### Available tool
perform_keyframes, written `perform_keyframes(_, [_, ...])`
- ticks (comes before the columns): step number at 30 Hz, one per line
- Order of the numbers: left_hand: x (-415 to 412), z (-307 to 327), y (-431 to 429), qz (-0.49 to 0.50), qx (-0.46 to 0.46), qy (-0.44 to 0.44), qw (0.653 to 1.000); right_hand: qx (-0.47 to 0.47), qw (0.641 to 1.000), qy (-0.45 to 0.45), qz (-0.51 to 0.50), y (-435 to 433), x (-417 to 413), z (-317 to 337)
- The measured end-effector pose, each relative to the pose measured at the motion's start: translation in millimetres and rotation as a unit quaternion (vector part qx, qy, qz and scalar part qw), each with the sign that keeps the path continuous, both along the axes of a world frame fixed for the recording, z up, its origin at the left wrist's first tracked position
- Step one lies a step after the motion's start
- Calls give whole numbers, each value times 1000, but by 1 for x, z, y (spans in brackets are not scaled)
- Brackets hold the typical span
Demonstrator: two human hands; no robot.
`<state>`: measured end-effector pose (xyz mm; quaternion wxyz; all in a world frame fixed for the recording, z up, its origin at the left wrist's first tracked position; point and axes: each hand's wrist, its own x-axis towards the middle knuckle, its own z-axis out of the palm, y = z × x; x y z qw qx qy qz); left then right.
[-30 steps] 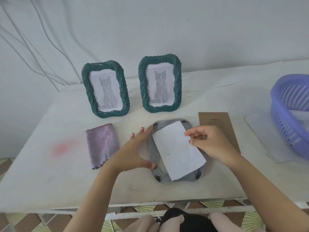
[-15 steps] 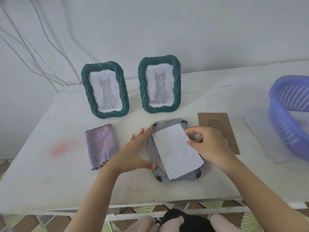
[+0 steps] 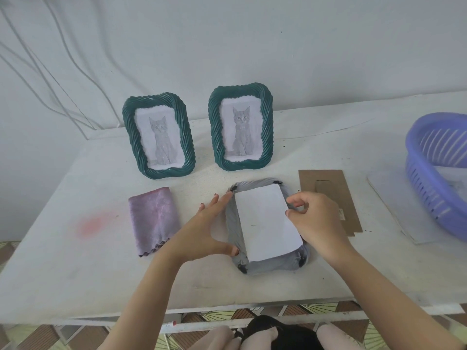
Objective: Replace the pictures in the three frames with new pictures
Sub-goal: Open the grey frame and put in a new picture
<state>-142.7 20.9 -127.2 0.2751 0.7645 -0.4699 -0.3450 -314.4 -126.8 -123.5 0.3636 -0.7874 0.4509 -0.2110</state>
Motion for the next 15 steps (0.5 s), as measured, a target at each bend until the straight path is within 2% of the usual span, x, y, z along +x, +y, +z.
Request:
perform_keyframes(3, [-1,-4,-2,-9,-28,-8,1000,-10,1000,-6,1,3,1,-2])
perform_keyframes(9, [-3,-14,-6,-1,-50,-75,996,-32,999,6,9,6,4,-5])
perform_keyframes(15, [-8,-19,-9,17,-71,-148,986,-107,989,97,24,10,3,-3])
